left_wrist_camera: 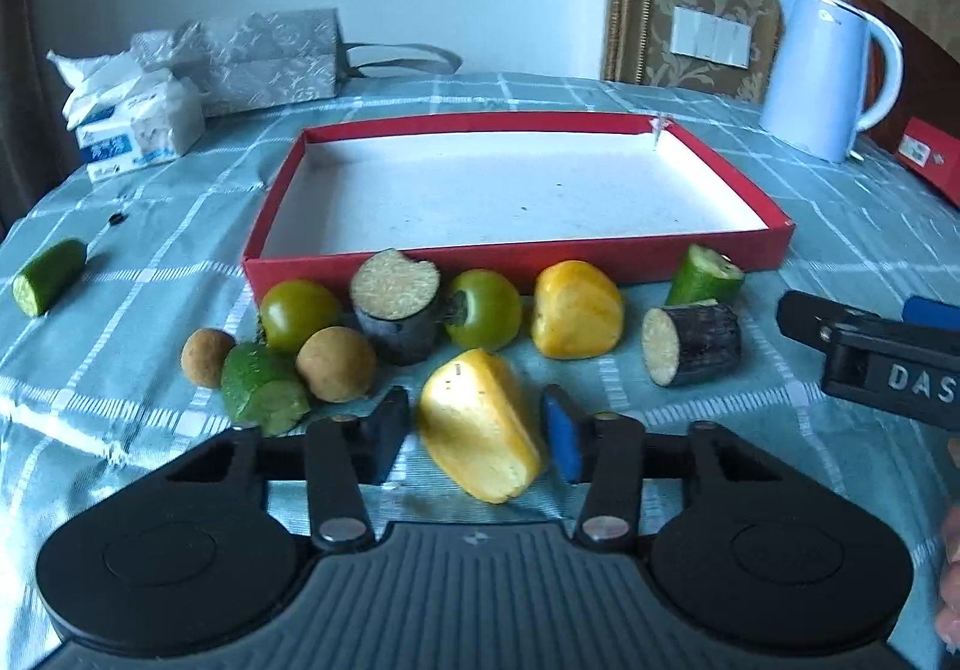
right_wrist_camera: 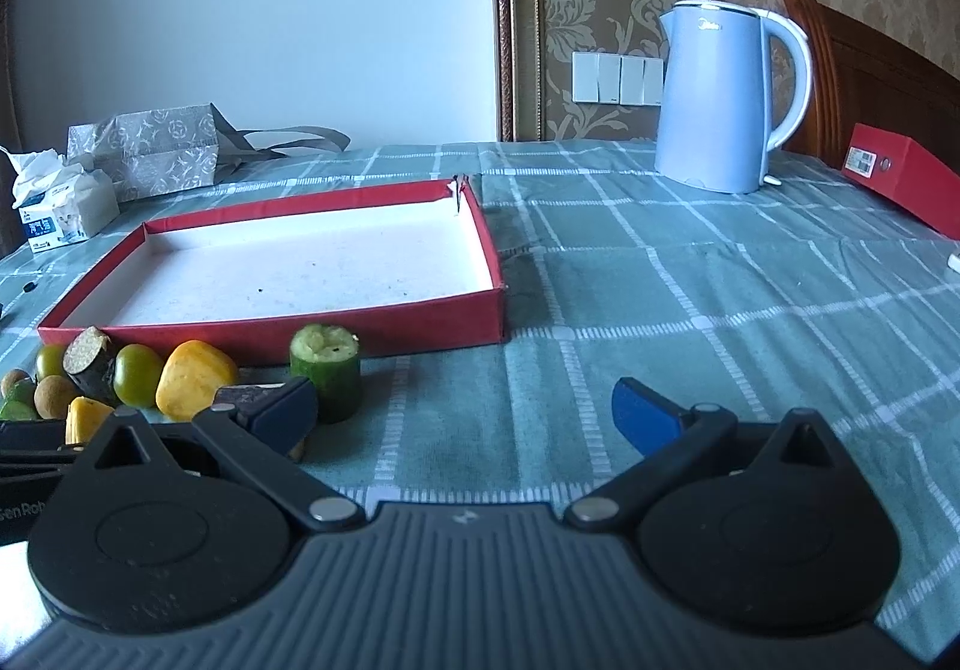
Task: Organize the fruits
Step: 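Close right tool on dark eggplant chunk while left tool holds yellow chunk, then lift yellow chunk into red tray and open left tool while right tool lifts eggplant chunk, then carry eggplant chunk over red tray and open right tool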
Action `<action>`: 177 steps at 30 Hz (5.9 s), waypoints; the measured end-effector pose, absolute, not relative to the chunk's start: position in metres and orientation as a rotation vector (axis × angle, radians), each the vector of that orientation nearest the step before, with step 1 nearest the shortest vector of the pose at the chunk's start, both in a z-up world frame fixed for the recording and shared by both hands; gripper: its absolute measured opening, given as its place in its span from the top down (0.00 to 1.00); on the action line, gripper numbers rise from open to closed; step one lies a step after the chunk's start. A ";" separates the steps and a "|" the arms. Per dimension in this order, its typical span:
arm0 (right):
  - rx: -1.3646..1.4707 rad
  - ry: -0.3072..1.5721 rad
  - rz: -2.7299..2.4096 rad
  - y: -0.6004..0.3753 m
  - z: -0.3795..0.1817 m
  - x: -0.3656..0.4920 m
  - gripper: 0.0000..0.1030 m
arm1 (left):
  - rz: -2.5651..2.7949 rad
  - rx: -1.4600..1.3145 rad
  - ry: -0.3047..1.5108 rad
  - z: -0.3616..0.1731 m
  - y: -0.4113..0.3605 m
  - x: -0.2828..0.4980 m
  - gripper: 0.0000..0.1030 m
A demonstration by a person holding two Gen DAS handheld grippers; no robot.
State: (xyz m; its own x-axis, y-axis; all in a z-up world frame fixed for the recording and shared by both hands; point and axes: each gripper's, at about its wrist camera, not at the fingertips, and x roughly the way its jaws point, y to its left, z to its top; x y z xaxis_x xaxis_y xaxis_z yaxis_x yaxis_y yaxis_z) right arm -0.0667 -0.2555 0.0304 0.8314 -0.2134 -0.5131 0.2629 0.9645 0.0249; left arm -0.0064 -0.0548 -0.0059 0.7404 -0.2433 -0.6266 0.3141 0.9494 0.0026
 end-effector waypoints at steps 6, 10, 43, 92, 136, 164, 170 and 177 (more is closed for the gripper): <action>0.104 0.535 -0.249 -0.260 0.028 -0.068 0.00 | -0.307 0.122 0.647 -0.007 -0.056 -0.009 0.61; 0.093 0.536 -0.253 -0.262 0.027 -0.071 0.00 | -0.314 0.116 0.625 -0.008 -0.054 -0.011 0.62; 0.044 0.655 -0.050 -0.205 0.016 -0.036 0.39 | -0.347 0.071 0.533 0.007 -0.008 -0.046 0.64; 0.151 0.411 -0.006 -0.227 0.033 -0.068 0.67 | -0.319 0.148 0.409 0.061 -0.057 0.037 0.66; 0.169 0.433 0.017 -0.226 0.028 -0.062 0.67 | -0.147 0.224 0.452 0.038 -0.072 0.081 0.64; 0.090 0.420 0.013 -0.220 0.049 -0.049 0.67 | -0.325 0.059 0.537 -0.007 -0.017 -0.024 0.64; 0.057 0.447 -0.007 -0.227 0.060 0.000 0.67 | -0.350 0.044 0.521 -0.010 -0.017 -0.024 0.63; 0.097 0.600 -0.037 -0.245 0.042 0.071 0.67 | -0.367 0.004 0.519 -0.010 -0.012 -0.023 0.62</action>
